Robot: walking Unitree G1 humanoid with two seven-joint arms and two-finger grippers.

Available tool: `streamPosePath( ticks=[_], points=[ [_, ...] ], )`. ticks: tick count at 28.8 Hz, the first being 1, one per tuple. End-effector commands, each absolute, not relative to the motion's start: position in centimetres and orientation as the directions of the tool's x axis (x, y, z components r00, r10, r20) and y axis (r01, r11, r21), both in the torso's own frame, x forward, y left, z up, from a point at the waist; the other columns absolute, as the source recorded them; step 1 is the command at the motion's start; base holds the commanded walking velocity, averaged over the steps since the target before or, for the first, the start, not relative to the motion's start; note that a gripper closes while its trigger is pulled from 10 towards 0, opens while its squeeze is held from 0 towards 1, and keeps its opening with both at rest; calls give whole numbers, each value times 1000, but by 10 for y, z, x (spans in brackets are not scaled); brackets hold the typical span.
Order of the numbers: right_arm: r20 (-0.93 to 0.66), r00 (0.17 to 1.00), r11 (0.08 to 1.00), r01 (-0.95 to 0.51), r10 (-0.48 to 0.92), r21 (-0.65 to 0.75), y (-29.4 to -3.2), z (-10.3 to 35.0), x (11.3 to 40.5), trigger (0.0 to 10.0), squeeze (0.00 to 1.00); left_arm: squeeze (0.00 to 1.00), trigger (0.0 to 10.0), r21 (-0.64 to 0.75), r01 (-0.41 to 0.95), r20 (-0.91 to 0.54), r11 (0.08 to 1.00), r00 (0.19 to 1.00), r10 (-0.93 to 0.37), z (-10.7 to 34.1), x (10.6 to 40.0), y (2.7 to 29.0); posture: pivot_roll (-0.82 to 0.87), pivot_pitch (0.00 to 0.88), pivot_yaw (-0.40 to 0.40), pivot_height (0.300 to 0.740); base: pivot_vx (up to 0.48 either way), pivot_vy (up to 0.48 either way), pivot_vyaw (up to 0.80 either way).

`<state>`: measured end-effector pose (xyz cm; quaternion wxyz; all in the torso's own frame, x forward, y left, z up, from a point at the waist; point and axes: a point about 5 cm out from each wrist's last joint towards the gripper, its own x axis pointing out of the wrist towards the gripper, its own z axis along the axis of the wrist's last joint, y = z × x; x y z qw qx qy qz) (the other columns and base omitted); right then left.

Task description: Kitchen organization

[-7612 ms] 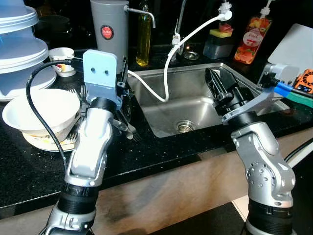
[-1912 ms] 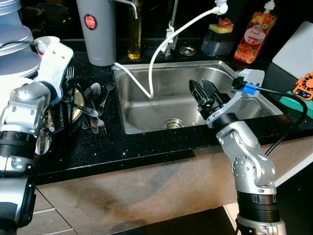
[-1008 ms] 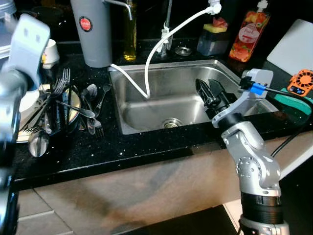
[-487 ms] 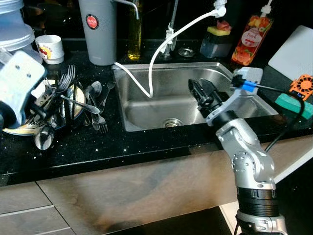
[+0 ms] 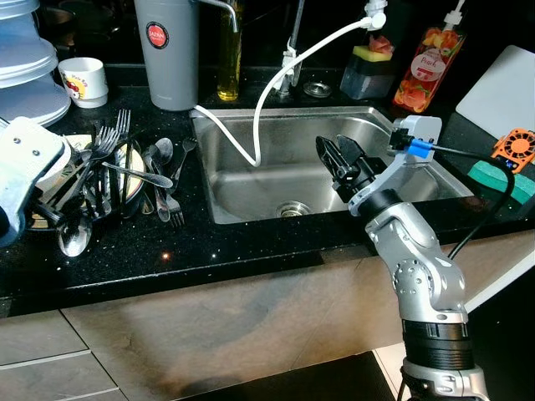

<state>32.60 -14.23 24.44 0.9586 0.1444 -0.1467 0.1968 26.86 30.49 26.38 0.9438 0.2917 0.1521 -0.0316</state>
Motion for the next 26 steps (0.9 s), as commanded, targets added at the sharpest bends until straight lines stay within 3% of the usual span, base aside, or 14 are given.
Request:
streamPosePath(
  ticks=[1, 2, 12, 19, 20, 22, 23, 26],
  points=[
    [337, 885, 886, -405, 320, 224, -146, 243, 326, 10000, 0, 0, 4196, 566, 163, -312, 808, 950, 27, 261, 276, 302, 142, 46, -79, 740, 0, 0, 0],
    [339, 887, 889, -401, 315, 223, -147, 243, 326, 10000, 0, 0, 0, 571, 163, -308, 804, 951, 26, 262, 277, 302, 133, 45, -73, 740, 0, 0, 0],
    [339, 897, 899, -373, 285, 230, -153, 242, 323, 10000, 0, 0, 0, 628, 105, -209, 771, 977, 37, 290, 279, 301, 128, 45, -64, 740, 0, 0, 0],
    [344, 894, 897, -376, 286, 233, -151, 243, 324, 10000, 0, 0, 0, 631, 181, -280, 754, 960, 4, 280, 276, 299, 128, 45, -64, 740, 0, 0, 0],
    [343, 895, 897, -375, 285, 233, -152, 243, 324, 10000, 0, 0, 3569, 639, 204, -306, 741, 952, 1, 276, 274, 298, 128, 45, -64, 740, 0, 0, 0],
    [343, 895, 897, -375, 285, 233, -152, 243, 324, 10000, 0, 0, 3569, 646, 206, -309, 735, 951, 5, 275, 273, 298, 128, 45, -64, 740, 0, 0, 0],
    [342, 896, 898, -374, 284, 234, -152, 242, 324, 10000, 0, 0, 10000, 651, 198, -305, 733, 952, 15, 275, 273, 298, 128, 45, -64, 740, 0, 0, 0],
    [340, 897, 898, -372, 283, 234, -152, 242, 324, 10000, 0, 0, 10000, 672, 170, -289, 720, 956, 44, 276, 273, 301, 138, 51, -66, 740, 0, 0, 0]
  ],
)
